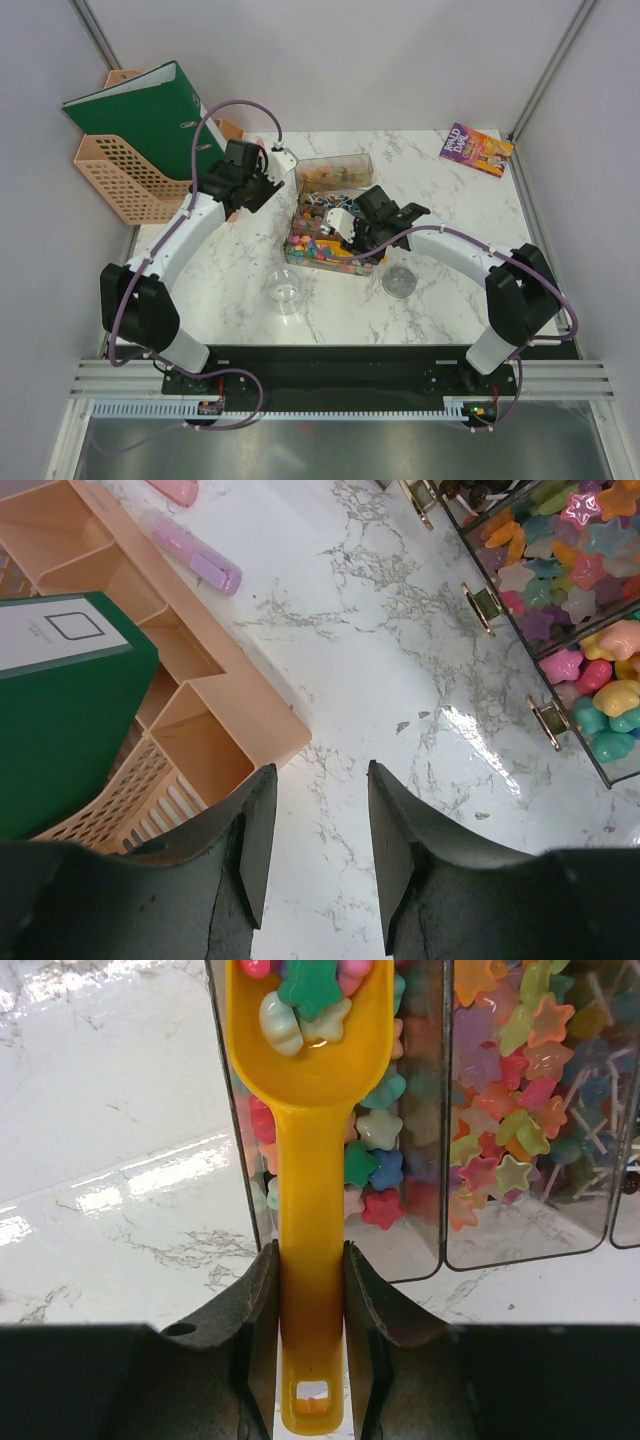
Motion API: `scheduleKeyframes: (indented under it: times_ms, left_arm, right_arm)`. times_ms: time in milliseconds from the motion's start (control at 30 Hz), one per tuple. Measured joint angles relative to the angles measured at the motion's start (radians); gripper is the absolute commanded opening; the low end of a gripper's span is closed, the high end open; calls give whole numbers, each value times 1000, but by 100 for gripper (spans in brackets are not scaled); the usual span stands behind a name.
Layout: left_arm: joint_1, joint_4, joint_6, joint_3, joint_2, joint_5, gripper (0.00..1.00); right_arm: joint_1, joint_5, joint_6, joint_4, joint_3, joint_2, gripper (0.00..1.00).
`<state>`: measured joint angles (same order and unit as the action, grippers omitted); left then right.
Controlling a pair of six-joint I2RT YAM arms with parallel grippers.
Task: Pack the candies
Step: Scoop the fake candies from the storage box.
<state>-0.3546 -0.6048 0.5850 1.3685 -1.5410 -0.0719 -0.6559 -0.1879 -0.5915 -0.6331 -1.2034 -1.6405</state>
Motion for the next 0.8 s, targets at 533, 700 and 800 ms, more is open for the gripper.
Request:
scheduleKeyframes:
  times_ms: [533,700,800]
  left_arm:
    - [0,-1,0,1,-18,-2,49]
    - [0,-1,0,1,-18,-2,49]
    - [0,-1,0,1,-18,-3,49]
  right_arm:
    - [15,-26,-7,113,77,-11,21]
    - [15,-30,-7,114,75,-17,35]
    - [16,-40,-7,127,69,-28,37]
